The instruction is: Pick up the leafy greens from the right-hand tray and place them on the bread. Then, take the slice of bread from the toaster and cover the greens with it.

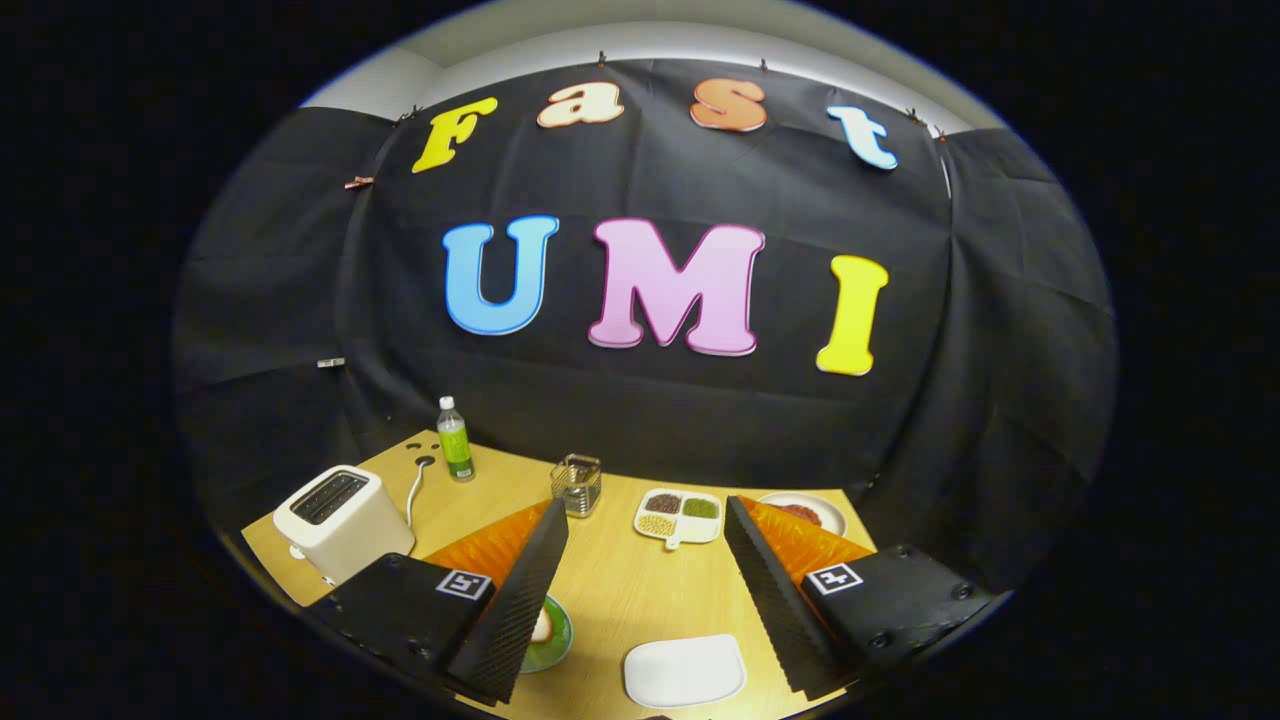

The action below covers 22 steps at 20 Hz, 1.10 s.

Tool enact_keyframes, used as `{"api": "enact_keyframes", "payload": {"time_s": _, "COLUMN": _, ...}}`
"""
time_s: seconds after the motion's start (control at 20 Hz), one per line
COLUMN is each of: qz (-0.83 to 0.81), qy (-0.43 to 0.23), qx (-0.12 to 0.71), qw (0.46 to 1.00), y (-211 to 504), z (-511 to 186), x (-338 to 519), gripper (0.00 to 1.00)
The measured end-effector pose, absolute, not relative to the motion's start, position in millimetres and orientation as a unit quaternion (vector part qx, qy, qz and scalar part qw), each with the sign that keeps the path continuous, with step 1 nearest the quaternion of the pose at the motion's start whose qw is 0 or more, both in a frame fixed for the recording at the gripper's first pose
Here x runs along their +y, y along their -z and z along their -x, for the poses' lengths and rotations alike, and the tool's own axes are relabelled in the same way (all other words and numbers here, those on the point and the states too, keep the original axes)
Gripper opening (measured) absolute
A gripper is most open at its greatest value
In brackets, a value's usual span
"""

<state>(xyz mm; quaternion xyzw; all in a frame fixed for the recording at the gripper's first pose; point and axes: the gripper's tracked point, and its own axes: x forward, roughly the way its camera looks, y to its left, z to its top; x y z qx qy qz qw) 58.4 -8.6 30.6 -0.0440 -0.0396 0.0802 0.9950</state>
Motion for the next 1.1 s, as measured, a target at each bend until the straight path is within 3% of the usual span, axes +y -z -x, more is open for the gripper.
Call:
{"api": "enact_keyframes", "payload": {"time_s": 0.4, "qz": 0.041, "qy": -0.033, "qx": -0.094, "qw": 0.994, "y": -54, "z": 27, "x": -27, "gripper": 0.97}}
{"api": "enact_keyframes", "payload": {"time_s": 1.1, "qz": 0.014, "qy": -0.017, "qx": -0.052, "qw": 0.998, "y": -29, "z": 42, "x": -15, "gripper": 0.96}}
